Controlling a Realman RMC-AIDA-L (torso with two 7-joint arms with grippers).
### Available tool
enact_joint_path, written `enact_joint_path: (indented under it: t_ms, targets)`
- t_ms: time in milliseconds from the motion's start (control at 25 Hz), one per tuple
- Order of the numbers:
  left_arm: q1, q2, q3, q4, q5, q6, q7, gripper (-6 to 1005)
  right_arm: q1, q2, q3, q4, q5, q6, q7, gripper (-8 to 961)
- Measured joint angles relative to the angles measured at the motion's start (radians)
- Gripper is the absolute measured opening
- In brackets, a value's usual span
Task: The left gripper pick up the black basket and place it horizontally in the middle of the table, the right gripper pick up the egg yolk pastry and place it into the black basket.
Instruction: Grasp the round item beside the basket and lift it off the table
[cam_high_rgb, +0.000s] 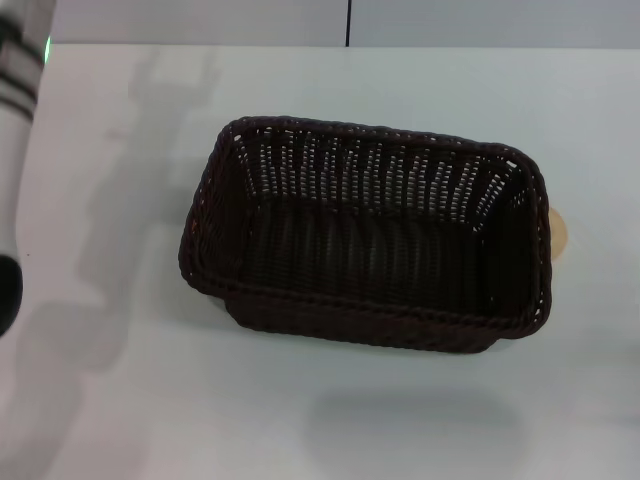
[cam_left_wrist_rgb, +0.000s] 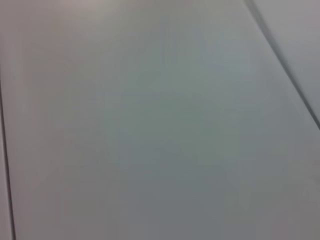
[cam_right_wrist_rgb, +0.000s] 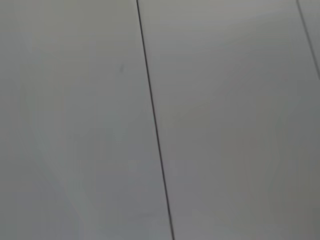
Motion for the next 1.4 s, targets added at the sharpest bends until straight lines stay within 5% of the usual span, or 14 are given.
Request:
enact_joint_path:
  t_ms: [40,240,360,680,1400]
  targets:
    - [-0.013,-0.002,-0.007,0.128,0.014,0.051,-0.099,780,0.013,0.000,-0.009,0.000,0.000,0.032,0.001,768]
    - [-0.036,-0.004,-0.018,0.377,0.012,0.120,-0.238,780,0.066,0.000,-0.054,-0.006,-0.001,0.115,-0.001,767]
    - [-0.035,-0.006,-0.021,0.439,0.011,0.141,-0.249,779,0.090,0.000,-0.069,-0.011,-0.001,0.155,-0.001,766]
    - [0.017,-0.007,-0.027,0.465,0.009,0.156,-0.254,778,0.194,-0.002,-0.143,-0.026,-0.002,0.319,0.000,765]
    - [-0.025,-0.006,-0.019,0.488,0.012,0.139,-0.255,773,0.289,0.003,-0.239,-0.004,-0.012,0.454,0.008,763]
